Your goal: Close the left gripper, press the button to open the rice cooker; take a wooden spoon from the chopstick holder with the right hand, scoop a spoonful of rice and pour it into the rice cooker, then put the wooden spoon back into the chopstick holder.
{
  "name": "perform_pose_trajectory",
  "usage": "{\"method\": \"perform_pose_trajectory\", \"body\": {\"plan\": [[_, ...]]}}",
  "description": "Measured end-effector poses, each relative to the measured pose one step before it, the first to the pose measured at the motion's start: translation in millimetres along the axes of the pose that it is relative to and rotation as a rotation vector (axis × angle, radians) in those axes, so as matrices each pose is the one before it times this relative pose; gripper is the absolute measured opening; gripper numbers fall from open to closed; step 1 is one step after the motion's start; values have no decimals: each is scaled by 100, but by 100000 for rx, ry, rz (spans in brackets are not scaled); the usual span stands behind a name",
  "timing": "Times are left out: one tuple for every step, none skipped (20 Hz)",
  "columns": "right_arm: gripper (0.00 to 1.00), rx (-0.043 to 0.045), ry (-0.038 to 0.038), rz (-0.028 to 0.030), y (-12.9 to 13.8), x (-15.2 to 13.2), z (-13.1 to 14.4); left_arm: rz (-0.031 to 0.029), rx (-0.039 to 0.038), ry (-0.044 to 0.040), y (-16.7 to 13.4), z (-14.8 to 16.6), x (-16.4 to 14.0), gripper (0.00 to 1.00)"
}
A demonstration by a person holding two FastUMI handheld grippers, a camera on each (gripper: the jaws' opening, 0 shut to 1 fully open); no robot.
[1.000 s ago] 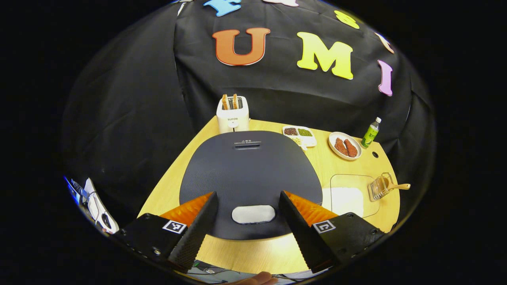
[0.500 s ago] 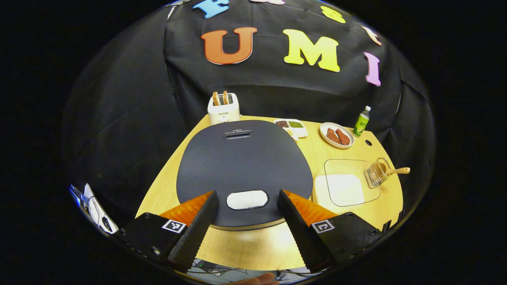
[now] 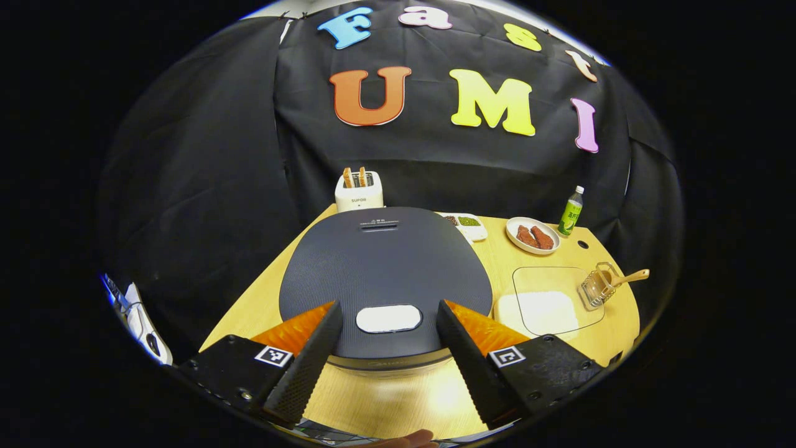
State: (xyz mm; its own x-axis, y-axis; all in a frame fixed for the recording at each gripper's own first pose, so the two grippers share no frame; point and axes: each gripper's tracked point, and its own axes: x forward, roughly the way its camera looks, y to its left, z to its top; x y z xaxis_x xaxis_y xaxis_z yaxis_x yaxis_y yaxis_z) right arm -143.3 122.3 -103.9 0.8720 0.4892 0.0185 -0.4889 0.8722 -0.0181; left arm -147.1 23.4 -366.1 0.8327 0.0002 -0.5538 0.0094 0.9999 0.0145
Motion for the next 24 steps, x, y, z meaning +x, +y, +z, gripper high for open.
{"method": "perform_pose_trajectory", "body": {"plan": [[93,230,272,-329,-140,197,-71,508,-880,-2362,-166,371,-364,98],[93,556,945,-457,-116,266,-423,-1178,-1588,-1783,-390,153,-176,98],[93,1093,904,-336,-147,279,-241,-1238,-1149,-2270,-580,261,-554,97],[93,1047,919,-544,-253,331,-191,212,-190,-3080,42,448,-661,96],[93,712,602,-1280,-461,323,-175,763,55,-3365,140,405,-768,96],[93,417,379,-1668,-554,381,-34,1427,-17,-3560,115,645,-695,96],[100,317,248,-1782,-557,375,-28,-124,-461,-3135,-377,636,-909,96],[100,76,663,-2027,-594,349,-218,-1663,-968,-2940,-625,696,-1112,96],[93,49,1116,-2399,-794,331,-249,-1175,-1,-3677,-433,874,-1216,96],[100,349,505,-1708,-536,187,-129,-115,482,-3372,-155,854,-1227,96],[100,675,457,-1926,-628,276,-55,-227,922,-3316,-11,766,-1409,96],[100,677,571,-1728,-528,295,-107,-581,735,-2495,-321,558,-1169,95],[100,825,754,-1457,-441,299,-86,-622,475,-2509,-354,640,-1286,95],[100,872,605,-899,-290,119,-60,-759,-319,-1788,-394,588,-997,95],[100,942,488,-722,-243,115,27,-1087,-209,-1707,-316,419,-1131,95],[100,648,546,-689,-299,68,-23,-601,-27,-2310,-241,469,-919,96],[100,184,380,-606,-218,43,23,-994,507,-636,-283,-76,-935,95],[92,-30,271,-658,-203,-46,-44,-638,474,219,-329,-306,-729,95],[100,5,55,-394,-124,-1,63,1269,388,-904,51,-350,-883,96],[92,-134,-29,14,-18,-65,128,1189,1050,-1239,116,-551,-898,95],[93,-311,-69,-49,-21,-81,67,1062,631,-1246,-90,-754,-1072,95],[93,-377,39,-552,-198,-69,6,400,-565,-951,-246,-679,-800,95],[93,-575,197,-691,-163,-50,7,-438,-1455,576,-464,-822,-679,95],[93,-437,101,-209,-58,-146,-57,-1465,-1075,1791,-534,-644,-541,95]]}}
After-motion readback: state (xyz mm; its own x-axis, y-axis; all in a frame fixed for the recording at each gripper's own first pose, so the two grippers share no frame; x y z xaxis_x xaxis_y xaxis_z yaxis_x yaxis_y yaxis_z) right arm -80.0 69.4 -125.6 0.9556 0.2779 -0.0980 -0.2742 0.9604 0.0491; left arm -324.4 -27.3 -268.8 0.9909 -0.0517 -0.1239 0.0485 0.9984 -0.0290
